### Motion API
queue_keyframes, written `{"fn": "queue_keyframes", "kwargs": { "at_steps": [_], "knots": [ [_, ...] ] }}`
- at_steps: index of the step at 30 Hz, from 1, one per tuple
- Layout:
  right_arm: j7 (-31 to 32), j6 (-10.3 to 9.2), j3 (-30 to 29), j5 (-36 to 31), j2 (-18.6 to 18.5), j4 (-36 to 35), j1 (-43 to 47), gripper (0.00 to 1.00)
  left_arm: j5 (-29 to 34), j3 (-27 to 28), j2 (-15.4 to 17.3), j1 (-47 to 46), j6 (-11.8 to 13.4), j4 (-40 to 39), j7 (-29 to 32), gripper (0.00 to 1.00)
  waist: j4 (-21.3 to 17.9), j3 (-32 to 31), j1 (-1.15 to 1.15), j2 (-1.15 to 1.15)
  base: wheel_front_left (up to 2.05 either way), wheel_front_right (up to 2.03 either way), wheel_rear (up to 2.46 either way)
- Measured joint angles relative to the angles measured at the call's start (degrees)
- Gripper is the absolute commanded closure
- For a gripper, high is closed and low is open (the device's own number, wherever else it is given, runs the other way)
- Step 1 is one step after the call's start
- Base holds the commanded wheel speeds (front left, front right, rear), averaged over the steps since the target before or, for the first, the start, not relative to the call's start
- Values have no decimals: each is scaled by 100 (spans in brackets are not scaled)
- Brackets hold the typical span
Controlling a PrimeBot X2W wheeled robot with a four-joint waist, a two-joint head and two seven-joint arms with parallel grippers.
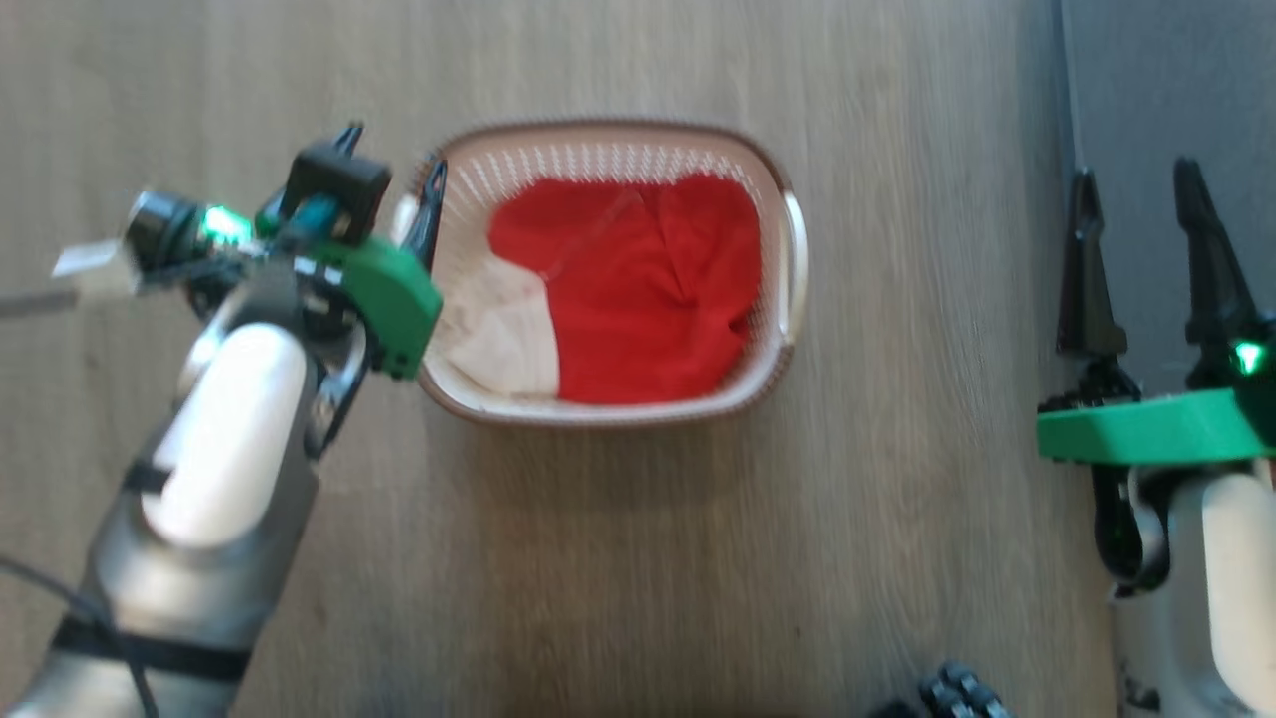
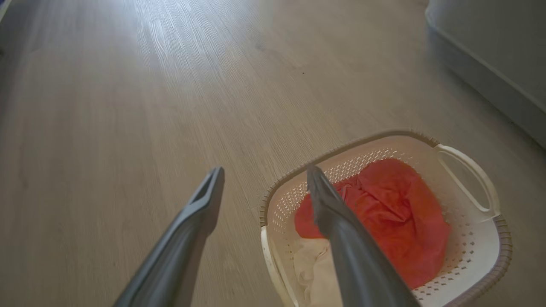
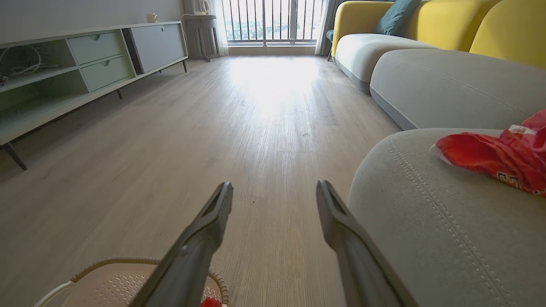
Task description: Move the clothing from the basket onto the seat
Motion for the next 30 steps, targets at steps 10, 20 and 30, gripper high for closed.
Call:
{"fn": "queue_keyframes", "kwargs": {
  "at_steps": [10,20,30],
  "knots": [
    [0,0,438,446,-2,-54,-662,0,957,-939,168,-1664,-450,1681,1203,0,-790,1359,1,0,0,0,0],
    [0,0,592,886,-2,-101,-810,0,1572,-1479,423,-2441,-526,2929,1897,0,-1678,2273,1,0,0,0,0],
    [0,0,879,1283,2,-113,-833,0,1915,-1769,633,-2722,-356,3597,2473,0,-2175,2625,0,0,0,0,0]
  ]
}}
